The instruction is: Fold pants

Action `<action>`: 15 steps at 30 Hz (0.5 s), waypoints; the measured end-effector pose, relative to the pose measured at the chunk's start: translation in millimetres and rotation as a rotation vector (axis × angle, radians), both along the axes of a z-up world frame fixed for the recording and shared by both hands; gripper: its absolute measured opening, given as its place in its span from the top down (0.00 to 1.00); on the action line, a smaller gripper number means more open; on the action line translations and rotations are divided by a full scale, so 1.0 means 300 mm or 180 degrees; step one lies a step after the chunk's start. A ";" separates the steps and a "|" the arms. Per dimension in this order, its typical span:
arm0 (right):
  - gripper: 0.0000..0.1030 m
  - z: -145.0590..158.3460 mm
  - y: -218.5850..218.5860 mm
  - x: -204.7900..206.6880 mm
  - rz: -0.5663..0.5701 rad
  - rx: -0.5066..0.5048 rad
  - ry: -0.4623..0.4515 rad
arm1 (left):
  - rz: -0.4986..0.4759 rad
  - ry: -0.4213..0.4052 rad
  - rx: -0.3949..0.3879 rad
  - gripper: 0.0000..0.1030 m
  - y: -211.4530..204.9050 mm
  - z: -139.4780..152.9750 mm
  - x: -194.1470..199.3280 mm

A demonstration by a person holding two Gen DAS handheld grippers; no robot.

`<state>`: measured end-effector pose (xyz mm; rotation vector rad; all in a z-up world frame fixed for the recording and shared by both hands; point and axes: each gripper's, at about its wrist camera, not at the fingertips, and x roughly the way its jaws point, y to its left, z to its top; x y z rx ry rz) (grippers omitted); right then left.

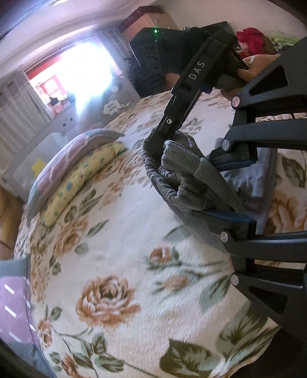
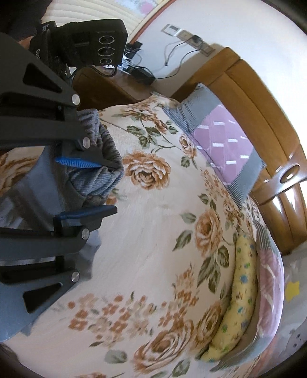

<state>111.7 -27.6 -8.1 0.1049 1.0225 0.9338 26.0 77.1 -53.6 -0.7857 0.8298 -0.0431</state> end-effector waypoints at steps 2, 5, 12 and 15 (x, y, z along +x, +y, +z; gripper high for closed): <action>0.70 -0.004 -0.056 -0.003 -0.0068 0.0050 0.0033 | -0.0082 -0.0004 0.0010 0.72 -0.034 0.006 0.006; 0.70 -0.010 -0.124 -0.010 -0.0168 0.0104 0.0056 | -0.0197 0.0000 0.0039 0.72 -0.089 0.013 0.012; 0.71 -0.031 -0.262 -0.025 -0.0403 0.0189 0.0084 | -0.0415 0.0031 0.0096 0.72 -0.197 0.026 0.034; 0.71 -0.042 -0.313 -0.031 -0.0485 0.0236 0.0079 | -0.0497 0.0049 0.0152 0.72 -0.238 0.028 0.045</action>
